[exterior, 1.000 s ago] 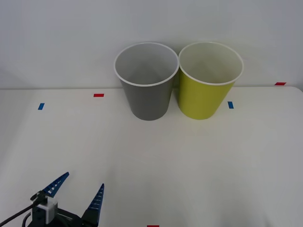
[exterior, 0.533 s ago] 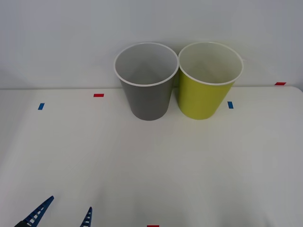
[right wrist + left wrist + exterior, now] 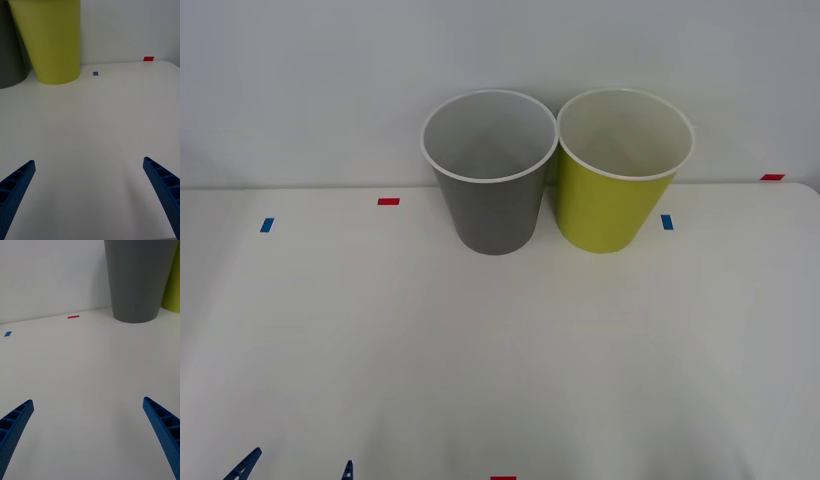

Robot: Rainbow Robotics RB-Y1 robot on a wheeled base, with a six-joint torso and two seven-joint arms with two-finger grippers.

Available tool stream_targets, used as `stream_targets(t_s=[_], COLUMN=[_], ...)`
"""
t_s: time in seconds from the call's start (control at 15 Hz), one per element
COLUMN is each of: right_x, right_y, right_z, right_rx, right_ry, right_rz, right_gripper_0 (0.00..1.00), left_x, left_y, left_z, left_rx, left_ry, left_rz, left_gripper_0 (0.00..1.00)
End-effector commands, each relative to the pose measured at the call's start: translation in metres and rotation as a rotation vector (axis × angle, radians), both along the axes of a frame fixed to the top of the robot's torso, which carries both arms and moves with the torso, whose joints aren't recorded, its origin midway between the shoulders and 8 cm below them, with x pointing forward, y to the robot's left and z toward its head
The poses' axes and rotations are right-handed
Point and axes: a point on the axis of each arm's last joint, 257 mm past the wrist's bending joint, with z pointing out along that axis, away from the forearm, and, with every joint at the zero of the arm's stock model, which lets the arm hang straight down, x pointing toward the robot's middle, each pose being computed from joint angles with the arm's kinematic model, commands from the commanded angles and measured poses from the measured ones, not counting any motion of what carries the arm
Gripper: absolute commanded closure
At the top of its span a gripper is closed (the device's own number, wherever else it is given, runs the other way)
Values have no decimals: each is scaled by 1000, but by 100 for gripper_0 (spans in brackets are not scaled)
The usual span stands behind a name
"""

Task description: Put cans in the gray bin and PET bottles in the light green bin.

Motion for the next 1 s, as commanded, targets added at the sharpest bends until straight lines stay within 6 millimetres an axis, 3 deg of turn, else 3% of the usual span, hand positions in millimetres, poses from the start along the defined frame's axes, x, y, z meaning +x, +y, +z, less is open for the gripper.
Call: stream_targets(t_s=[0.07, 1.0], right_x=[0, 0], right_y=[0, 0], right_z=[0, 0], right_rx=[0, 0], right_ry=[0, 0], right_rz=[0, 0], right_gripper_0=[0, 0], left_x=[-6, -6], left_y=[1, 1], left_z=[-3, -3], left_rx=[4, 4], left_ry=[15, 15], left_rz=[20, 20], left_gripper_0=[0, 0])
